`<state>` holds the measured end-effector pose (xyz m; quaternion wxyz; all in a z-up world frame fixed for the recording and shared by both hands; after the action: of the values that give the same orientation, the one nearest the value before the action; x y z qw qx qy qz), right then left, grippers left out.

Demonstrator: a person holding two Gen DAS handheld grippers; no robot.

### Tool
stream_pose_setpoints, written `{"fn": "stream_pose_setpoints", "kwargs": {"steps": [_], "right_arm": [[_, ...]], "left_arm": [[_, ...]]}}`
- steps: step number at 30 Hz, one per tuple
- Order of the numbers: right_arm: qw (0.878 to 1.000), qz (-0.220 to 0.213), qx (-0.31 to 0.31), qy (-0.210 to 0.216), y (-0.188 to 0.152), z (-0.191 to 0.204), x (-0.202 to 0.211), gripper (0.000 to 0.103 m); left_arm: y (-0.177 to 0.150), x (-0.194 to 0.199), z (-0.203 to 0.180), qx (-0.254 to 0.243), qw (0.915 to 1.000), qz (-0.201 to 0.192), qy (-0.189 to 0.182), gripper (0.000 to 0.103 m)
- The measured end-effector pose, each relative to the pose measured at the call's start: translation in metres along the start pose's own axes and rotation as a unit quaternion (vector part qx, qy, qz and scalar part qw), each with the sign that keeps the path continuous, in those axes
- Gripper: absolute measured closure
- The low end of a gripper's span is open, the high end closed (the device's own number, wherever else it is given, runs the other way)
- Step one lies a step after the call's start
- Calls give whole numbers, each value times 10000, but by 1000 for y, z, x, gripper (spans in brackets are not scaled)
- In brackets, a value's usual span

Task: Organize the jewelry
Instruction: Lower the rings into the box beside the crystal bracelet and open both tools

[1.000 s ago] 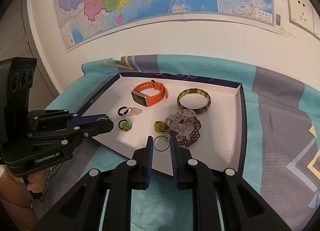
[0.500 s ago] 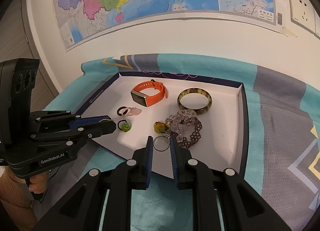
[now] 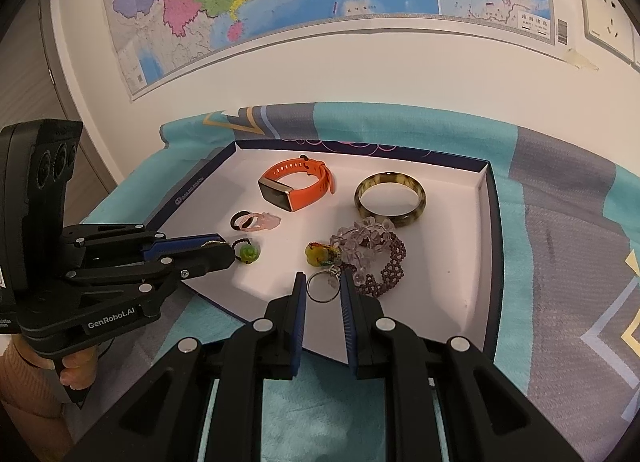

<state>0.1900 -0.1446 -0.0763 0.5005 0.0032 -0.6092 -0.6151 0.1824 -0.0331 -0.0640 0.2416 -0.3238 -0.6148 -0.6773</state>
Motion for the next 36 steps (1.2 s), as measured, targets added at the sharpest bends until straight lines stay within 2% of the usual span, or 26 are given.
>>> {"fn": "stream_pose_setpoints", "kwargs": {"steps": [36], "right_arm": [[9999, 65, -100, -43, -2, -5, -7, 88]], "left_arm": [[1, -12, 4, 66, 9999, 119, 69, 91]]}}
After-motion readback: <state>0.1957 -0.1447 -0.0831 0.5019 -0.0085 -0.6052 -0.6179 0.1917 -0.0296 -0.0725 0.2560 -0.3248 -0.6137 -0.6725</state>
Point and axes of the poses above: each gripper's, at about its wrist camera, not at the fingertips, and x roughly against the way its jaws point, z to its left, y to its top, the point moved 8 cm from there along -x, roughly the way its jaws point, and after that the axes turned 12 degrees about y, right-handed, at the moved point
